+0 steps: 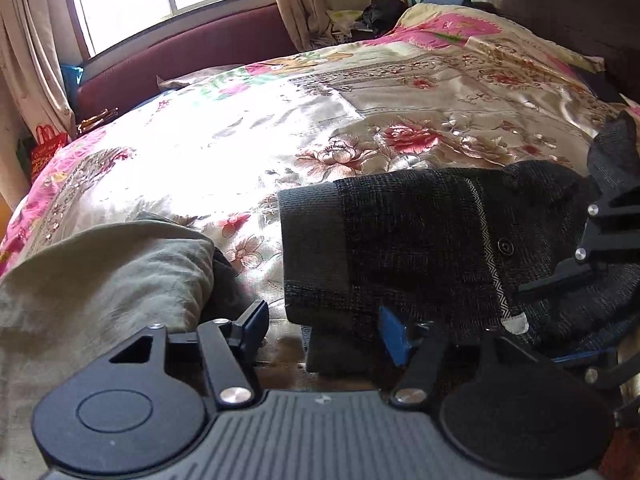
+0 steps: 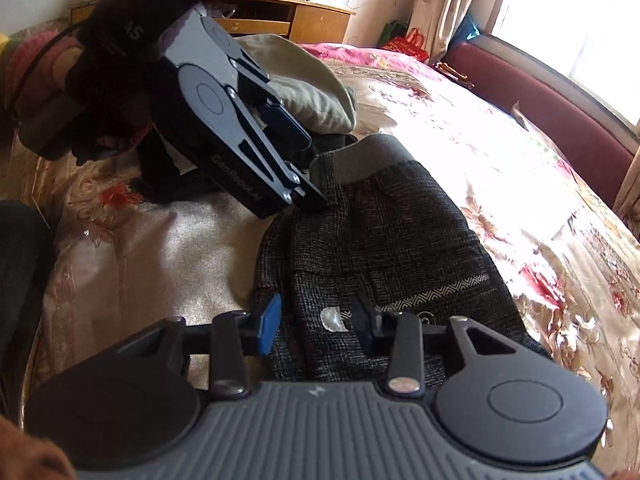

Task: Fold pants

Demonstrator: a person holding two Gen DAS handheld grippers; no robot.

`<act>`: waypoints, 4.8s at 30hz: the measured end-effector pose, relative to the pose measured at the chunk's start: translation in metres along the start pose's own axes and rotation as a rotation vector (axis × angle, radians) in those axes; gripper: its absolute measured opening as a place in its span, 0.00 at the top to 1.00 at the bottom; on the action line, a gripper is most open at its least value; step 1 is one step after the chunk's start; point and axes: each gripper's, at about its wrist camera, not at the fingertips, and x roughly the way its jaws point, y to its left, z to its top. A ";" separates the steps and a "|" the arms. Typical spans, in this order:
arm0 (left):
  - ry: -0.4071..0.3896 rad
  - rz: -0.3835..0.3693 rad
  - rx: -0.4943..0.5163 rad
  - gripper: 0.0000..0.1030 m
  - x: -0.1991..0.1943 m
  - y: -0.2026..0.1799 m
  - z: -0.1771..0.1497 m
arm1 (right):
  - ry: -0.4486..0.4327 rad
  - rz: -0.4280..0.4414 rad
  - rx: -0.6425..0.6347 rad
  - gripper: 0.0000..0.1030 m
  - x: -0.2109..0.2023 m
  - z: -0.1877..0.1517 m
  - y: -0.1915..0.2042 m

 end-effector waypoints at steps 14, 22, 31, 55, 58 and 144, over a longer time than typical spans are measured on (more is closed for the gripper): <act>0.047 -0.084 -0.036 0.45 -0.003 0.006 0.011 | -0.032 0.003 0.105 0.62 0.015 0.002 -0.002; 0.028 -0.118 -0.025 0.45 -0.026 0.011 0.024 | -0.042 -0.110 -0.023 0.79 0.023 0.006 0.019; 0.014 -0.122 -0.040 0.45 -0.040 0.017 0.005 | -0.105 -0.009 0.118 0.94 -0.028 0.025 0.011; 0.056 0.048 0.088 0.36 -0.018 -0.004 -0.007 | -0.039 0.027 0.180 0.83 0.007 0.014 0.010; 0.030 0.069 0.087 0.36 -0.033 -0.004 -0.004 | -0.099 0.013 0.248 0.75 -0.021 0.006 -0.010; -0.006 -0.562 0.601 0.32 0.016 -0.332 0.088 | 0.472 -0.601 0.395 1.00 -0.276 -0.299 -0.223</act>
